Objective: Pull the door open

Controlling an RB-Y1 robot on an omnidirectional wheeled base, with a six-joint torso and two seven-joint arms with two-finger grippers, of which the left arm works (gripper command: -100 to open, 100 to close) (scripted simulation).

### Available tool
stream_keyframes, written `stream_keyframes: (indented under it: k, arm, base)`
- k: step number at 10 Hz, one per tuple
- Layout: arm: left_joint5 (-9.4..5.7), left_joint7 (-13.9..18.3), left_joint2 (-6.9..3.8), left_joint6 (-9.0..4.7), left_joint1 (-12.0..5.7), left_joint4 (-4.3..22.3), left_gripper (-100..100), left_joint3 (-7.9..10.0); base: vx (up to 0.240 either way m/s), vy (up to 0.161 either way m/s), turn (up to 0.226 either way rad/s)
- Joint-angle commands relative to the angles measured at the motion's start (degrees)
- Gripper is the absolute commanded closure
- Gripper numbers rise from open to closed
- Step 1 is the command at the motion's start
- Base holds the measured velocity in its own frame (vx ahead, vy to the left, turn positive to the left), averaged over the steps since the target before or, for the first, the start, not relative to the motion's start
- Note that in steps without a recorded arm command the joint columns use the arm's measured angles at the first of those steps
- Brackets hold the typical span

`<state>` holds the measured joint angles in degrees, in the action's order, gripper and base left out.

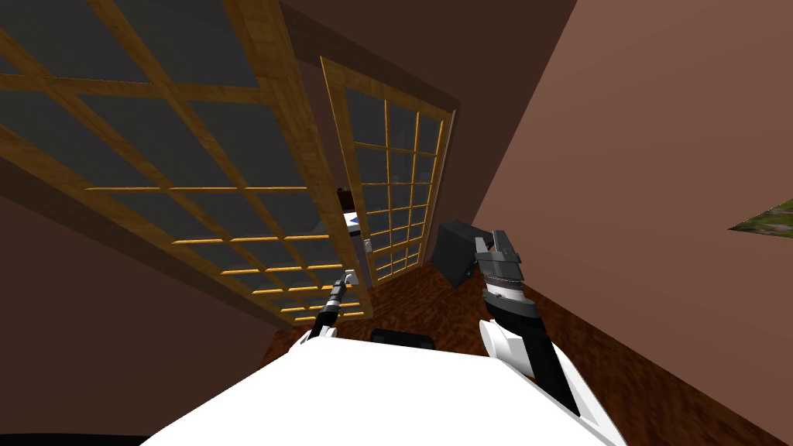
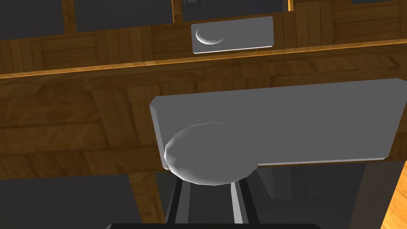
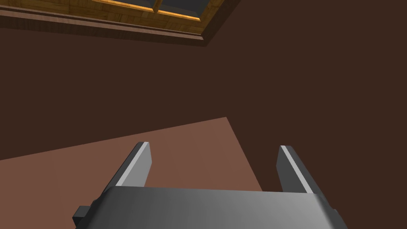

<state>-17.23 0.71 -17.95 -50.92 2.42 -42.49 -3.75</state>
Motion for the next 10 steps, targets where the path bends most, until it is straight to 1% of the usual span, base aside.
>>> stream_keyframes:
  k: [1, 2, 3, 8, 9, 10]
  arm:
    - [-0.58, 2.9, 0.94, -0.70, -0.52, -0.5, 100, -1.77]
    - [-1.50, 4.7, 0.73, -0.77, -0.58, -0.5, 100, -2.44]
    - [-1.50, 5.5, 0.73, -0.77, -0.58, -0.5, 100, -2.44]
    - [-1.50, 5.5, 0.73, -0.77, -0.58, -0.5, 100, -2.44]
    - [-2.41, 7.9, 0.53, -0.85, -0.65, -0.5, 100, -3.11]
    - [-3.32, 9.4, 0.32, -0.92, -0.71, -0.5, 100, -3.79]
  base:
    - [-0.029, 0.013, -0.031]
    - [-0.033, 0.026, -0.030]
    - [-0.018, 0.013, -0.030]
    - [-0.002, -0.004, 0.006]
    - [-0.019, 0.006, -0.030]
    - [-0.036, 0.022, -0.032]
